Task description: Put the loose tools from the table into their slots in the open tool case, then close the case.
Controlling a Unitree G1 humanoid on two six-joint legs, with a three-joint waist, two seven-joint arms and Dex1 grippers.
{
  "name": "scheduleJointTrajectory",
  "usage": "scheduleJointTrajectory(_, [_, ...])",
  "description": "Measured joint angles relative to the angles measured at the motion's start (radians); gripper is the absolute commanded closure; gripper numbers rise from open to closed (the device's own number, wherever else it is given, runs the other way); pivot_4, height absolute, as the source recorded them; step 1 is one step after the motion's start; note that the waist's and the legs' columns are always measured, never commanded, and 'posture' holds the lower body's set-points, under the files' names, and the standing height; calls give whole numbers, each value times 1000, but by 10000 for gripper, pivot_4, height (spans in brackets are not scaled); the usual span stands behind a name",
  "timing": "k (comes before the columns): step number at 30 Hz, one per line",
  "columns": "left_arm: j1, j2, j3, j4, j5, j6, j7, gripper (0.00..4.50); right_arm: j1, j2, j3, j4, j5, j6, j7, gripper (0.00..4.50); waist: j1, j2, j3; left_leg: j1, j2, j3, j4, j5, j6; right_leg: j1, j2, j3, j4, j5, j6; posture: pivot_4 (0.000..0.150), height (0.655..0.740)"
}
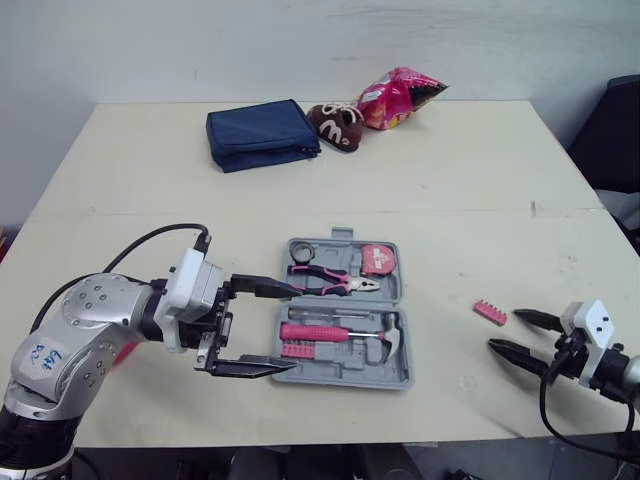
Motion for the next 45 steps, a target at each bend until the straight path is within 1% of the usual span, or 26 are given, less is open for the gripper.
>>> scheduleJointTrajectory(4, [-17, -2, -17, 1, 0, 8, -9, 1120, -27, 2, 28, 6, 1, 8, 21, 0, 0, 0, 0, 0, 0, 0, 0, 0, 0, -1, 0, 0, 0, 0, 0, 1500, 7400])
scheduleJointTrajectory(17, [-38, -2, -32, 11, 0, 25, -20, 1120, -84, 12, 51, 52, -5, 15, 27, 0, -2, 0, 0, 0, 1, 0, 1, 0, 0, 0, 0, 0, 0, 0, 0, 1500, 7400])
scheduleJointTrajectory(20, [-38, -2, -34, 11, 1, 26, -20, 0, -98, 12, 54, 77, -6, 4, 26, 8800, -2, -1, 0, 0, 1, 0, 2, 0, 0, 1, 0, 0, 0, 0, 0, 1500, 7400])
scheduleJointTrajectory(25, [-38, -2, -35, 11, 2, 26, -20, 0, -105, 13, 54, 116, -8, -36, 22, 34773, -1, -1, 0, 0, 1, -1, 1, 0, 0, 0, 0, 0, 0, 0, 0, 1500, 7400])
scheduleJointTrajectory(26, [-38, -2, -36, 11, 2, 26, -21, 0, -105, 15, 54, 118, -8, -49, 22, 37081, 0, -1, 0, 0, 1, -1, 1, 0, 0, 0, 1, 0, -1, 0, 0, 1500, 7400])
scheduleJointTrajectory(33, [-38, -3, -45, 11, 5, 22, -41, 0, -88, 22, 51, 132, -9, -123, 8, 37079, 0, -1, 1, 0, 1, -1, 1, 0, 0, 1, 0, 0, 0, 0, 0, 1500, 7400])
scheduleJointTrajectory(36, [-37, -12, -46, 17, 16, -4, -51, 0, -50, 21, 35, 71, -1, -119, 6, 37080, 3, 0, 1, -1, 0, -1, 1, 0, 0, 0, 0, 0, 0, 0, 0, 1500, 7400])
scheduleJointTrajectory(39, [-25, -17, -45, 36, 17, -21, -77, 0, -13, 2, 26, -102, 35, -56, 10, 37080, -2, 1, 2, -1, 1, 0, 0, 0, 0, -1, 0, 0, 0, 0, 0, 1500, 7400])
scheduleJointTrajectory(41, [-19, -11, -45, 38, 18, -30, -96, 0, 10, -38, 24, -222, 67, 20, 8, 37080, -4, 2, 2, -1, 1, 0, 0, 0, 0, -1, 0, 0, 0, 0, 0, 1500, 7400])
scheduleJointTrajectory(43, [-2, -3, -43, 46, 38, -64, -122, 0, 30, -104, 29, -391, 115, 140, 7, 37080, -3, 3, 3, -1, 1, -1, -1, 0, -1, -2, 0, 0, 0, 0, 0, 1500, 7400])
scheduleJointTrajectory(45, [19, 8, -43, 74, 74, -107, -154, 0, 16, -177, 50, -588, 202, 310, -20, 37080, -3, 3, 3, -1, 2, -2, -2, 1, -2, -2, 1, 0, 0, 0, 0, 1500, 7400])
